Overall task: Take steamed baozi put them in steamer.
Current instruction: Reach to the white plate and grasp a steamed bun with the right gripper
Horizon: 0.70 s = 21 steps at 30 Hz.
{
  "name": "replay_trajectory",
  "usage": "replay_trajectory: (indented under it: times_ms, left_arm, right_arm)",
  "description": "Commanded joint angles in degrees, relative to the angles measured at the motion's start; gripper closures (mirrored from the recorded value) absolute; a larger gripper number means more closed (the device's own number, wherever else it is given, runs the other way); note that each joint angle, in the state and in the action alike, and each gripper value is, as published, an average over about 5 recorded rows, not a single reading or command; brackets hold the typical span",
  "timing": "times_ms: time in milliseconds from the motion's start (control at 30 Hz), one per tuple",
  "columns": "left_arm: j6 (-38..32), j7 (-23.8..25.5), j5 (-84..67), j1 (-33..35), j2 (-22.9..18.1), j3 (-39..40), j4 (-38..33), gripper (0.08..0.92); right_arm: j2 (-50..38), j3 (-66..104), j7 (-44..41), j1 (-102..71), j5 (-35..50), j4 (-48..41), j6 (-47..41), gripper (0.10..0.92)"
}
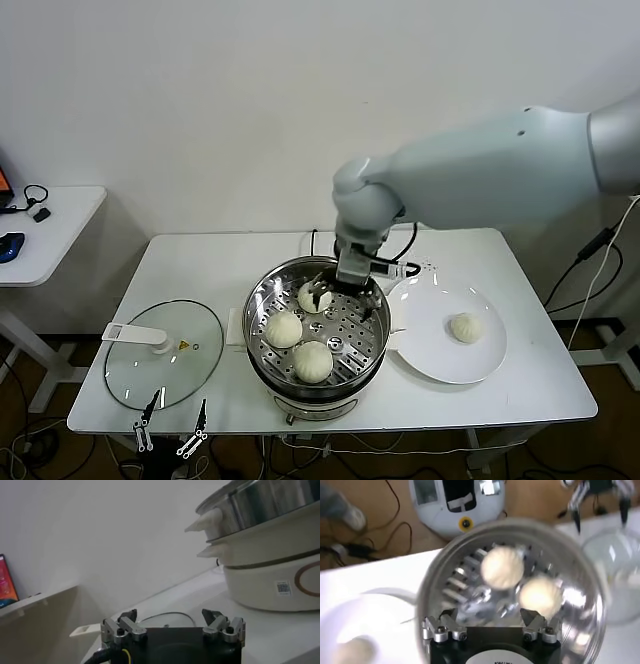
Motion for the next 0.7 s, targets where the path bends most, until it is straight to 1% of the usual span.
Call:
replay_trajectory:
  times_ms: [33, 133, 267, 467, 700]
  left_arm:
    - [-0.06, -0.01, 0.14, 0.31, -2.80, 0.29, -0.27, 0.177]
    - [0.02, 0.02, 0.14, 0.30, -2.80, 0.41, -0.44, 0.177]
    - [-0.04, 0.00, 0.12, 0.14, -2.80, 0.43, -0.24, 0.177]
    - [-0.20, -0.02, 0.14, -0.06, -2.80, 0.22, 0.32, 0.177]
    - [-0.21, -0.04, 0.02, -0.09, -2.80, -0.26, 0.50, 0.177]
  right_arm:
    - [-12.98, -12.25, -11.31, 8.19, 20.64, -2.13, -16.29, 0.203]
    - [-17.64, -13.85, -10.03, 6.84, 17.39, -2.79, -20.79, 0.203]
    - [-22.96, -13.59, -8.63, 3.79, 10.79, -5.12, -23.72, 0.203]
    - [-28.50, -11.46, -8.48, -2.15, 3.78, -8.30, -24.72, 0.203]
    - [-30.70, -6.21, -7.89, -11.71, -1.91, -14.19, -24.71, 0.203]
